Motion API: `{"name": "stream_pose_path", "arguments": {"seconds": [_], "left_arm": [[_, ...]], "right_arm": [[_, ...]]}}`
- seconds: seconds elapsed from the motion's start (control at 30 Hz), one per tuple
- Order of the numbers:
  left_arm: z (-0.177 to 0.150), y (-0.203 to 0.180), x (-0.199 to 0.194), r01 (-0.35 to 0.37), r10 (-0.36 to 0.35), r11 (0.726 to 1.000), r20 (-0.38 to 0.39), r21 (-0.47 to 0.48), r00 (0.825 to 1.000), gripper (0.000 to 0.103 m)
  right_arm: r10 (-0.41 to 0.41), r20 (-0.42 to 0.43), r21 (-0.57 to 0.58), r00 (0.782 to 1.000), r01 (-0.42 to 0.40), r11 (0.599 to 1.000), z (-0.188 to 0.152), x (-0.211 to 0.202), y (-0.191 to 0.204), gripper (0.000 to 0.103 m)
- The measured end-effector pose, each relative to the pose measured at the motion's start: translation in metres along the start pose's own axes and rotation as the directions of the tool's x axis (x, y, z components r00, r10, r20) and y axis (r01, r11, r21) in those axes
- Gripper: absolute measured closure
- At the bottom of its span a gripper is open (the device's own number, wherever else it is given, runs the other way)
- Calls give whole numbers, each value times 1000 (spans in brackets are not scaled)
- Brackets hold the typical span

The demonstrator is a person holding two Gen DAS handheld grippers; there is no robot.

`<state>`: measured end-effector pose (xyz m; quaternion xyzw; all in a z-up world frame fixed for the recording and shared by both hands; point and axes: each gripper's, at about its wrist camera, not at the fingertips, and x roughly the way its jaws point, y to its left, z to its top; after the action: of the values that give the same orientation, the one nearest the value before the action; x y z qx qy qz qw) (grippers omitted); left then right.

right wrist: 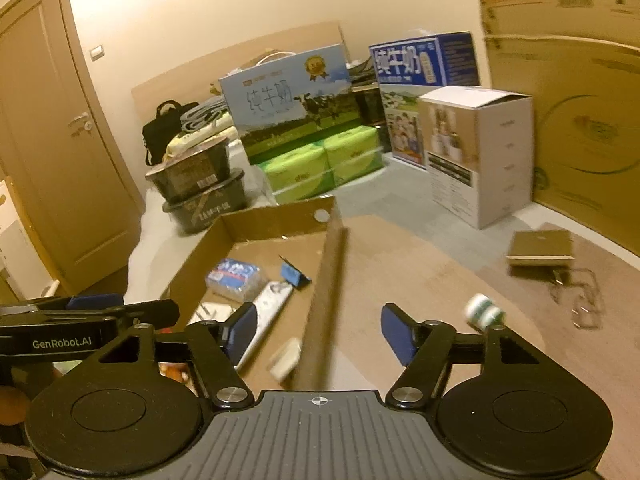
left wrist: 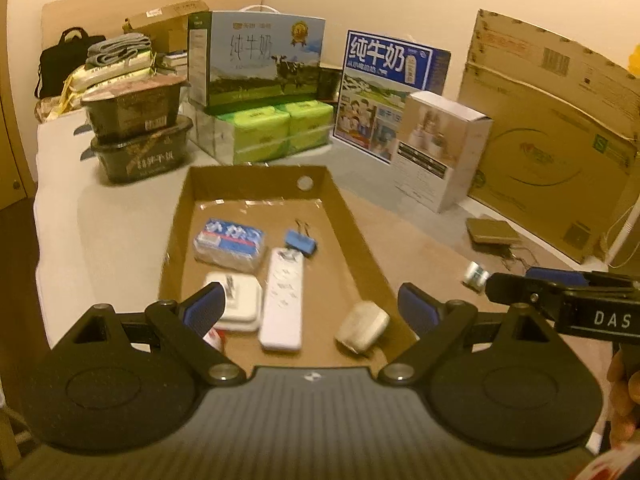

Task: Organize rigid objects
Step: 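Withdraw both open tools from the tray toward the green-and-white pill bottle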

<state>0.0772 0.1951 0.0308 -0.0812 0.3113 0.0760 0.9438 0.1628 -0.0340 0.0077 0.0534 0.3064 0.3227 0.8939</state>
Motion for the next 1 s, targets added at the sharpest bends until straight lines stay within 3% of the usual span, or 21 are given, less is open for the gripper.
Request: {"name": "stream_pose_path", "arguments": {"seconds": [0.43,1.0], "left_arm": [[-41,-39,-40,14,-15,1000,-22,-26,1000,11],[-55,-89,-45,56,-55,998,-33,29,998,11]], "right_arm": [[-82,1,10,997,82,997,-30,-74,-31,28],[-167,-9,69,986,167,984,-53,-109,-73,28]]}}
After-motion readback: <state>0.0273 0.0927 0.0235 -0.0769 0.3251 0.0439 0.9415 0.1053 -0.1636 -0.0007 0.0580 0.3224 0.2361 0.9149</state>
